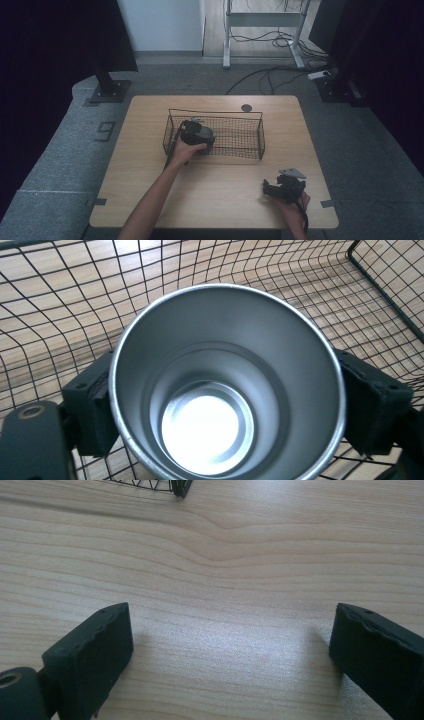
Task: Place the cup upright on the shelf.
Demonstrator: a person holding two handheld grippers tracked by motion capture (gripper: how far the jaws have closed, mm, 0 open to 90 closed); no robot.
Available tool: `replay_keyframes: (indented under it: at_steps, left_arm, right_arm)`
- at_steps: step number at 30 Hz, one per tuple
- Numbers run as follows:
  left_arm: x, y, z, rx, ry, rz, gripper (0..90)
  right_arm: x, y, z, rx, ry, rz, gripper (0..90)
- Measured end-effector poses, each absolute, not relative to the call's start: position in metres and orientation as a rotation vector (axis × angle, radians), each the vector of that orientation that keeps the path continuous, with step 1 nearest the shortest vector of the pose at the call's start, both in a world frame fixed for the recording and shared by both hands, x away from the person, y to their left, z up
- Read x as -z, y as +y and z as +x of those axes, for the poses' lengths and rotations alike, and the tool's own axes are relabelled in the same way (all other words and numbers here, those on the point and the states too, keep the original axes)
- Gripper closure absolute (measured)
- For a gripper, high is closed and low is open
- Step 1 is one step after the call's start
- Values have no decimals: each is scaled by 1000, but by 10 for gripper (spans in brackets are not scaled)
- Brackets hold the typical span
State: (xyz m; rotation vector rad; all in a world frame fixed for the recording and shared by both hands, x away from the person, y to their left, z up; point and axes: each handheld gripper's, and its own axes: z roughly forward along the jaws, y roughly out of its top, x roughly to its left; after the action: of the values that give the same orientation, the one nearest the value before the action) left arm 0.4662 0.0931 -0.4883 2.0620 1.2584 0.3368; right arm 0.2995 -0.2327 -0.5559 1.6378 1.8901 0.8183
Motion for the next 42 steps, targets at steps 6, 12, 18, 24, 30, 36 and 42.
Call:
replay_keyframes:
  at_steps: [6, 12, 18, 24, 30, 36, 42]
  left_arm:
    - [484, 95, 465, -347, 1254, 2039, 106]
    - [473, 101, 461, -357, 1230, 1997, 99]
    - [460, 109, 452, -352, 1189, 1969, 96]
    - [450, 120, 437, -355, 1142, 1948, 96]
    - [444, 138, 416, -350, 1115, 1910, 97]
    - [451, 161, 390, -360, 1103, 1884, 108]
    - [471, 183, 368, -354, 1140, 1868, 124]
  right_arm:
    - [556, -233, 300, -818, 1890, 1638, 38]
    - [556, -233, 300, -818, 1890, 1638, 38]
    - [556, -233, 300, -819, 1890, 1638, 38]
    - [556, -233, 300, -818, 1890, 1638, 38]
    - [556, -233, 300, -818, 1890, 1641, 38]
    - [556, -232, 300, -819, 1888, 1642, 38]
    - [556, -233, 300, -818, 1890, 1641, 38]
